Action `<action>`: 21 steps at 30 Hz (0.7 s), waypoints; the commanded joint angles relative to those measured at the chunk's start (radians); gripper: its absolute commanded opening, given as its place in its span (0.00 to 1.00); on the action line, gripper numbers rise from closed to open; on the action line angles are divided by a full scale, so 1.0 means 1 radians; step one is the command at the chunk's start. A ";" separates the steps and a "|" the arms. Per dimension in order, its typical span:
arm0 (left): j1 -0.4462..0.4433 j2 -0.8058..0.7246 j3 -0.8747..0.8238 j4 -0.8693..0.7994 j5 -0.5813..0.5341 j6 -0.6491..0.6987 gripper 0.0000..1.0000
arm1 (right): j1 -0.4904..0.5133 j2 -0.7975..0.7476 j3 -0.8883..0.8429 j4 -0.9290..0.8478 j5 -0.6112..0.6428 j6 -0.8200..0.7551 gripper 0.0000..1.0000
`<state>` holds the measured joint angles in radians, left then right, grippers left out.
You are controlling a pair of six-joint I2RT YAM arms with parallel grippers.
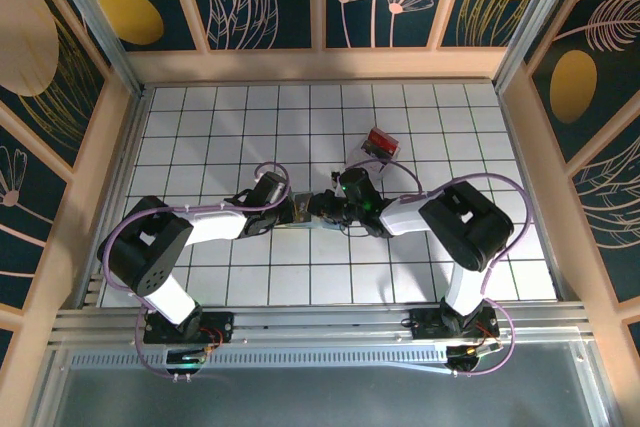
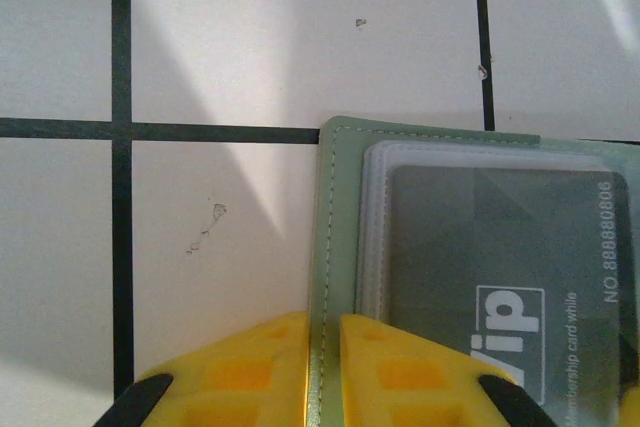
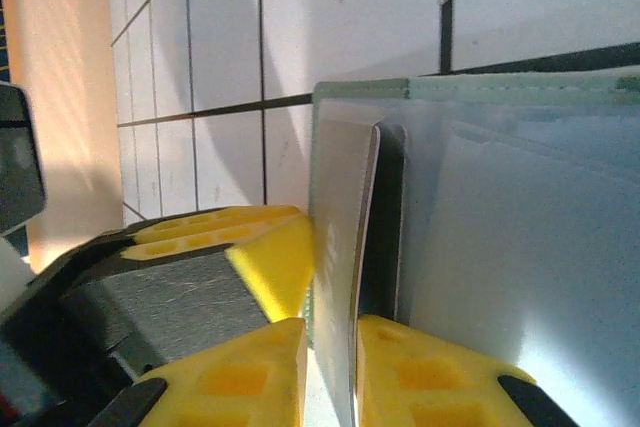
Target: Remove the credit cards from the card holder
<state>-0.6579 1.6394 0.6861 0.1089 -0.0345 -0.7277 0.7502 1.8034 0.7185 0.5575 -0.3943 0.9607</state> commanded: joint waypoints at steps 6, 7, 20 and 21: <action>-0.005 0.022 -0.002 -0.035 0.048 -0.019 0.16 | -0.001 0.020 0.016 0.094 -0.051 0.019 0.20; -0.005 0.023 -0.002 -0.040 0.042 -0.020 0.16 | -0.005 0.015 0.010 0.101 -0.055 0.021 0.20; -0.005 0.039 0.016 -0.087 -0.002 -0.047 0.19 | -0.022 -0.040 -0.037 0.152 -0.081 0.033 0.11; -0.005 0.038 0.016 -0.090 -0.005 -0.047 0.19 | -0.022 -0.038 -0.040 0.158 -0.082 0.037 0.11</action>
<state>-0.6563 1.6459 0.6979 0.0921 -0.0414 -0.7563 0.7307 1.7958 0.6903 0.6338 -0.4469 0.9844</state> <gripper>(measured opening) 0.193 0.115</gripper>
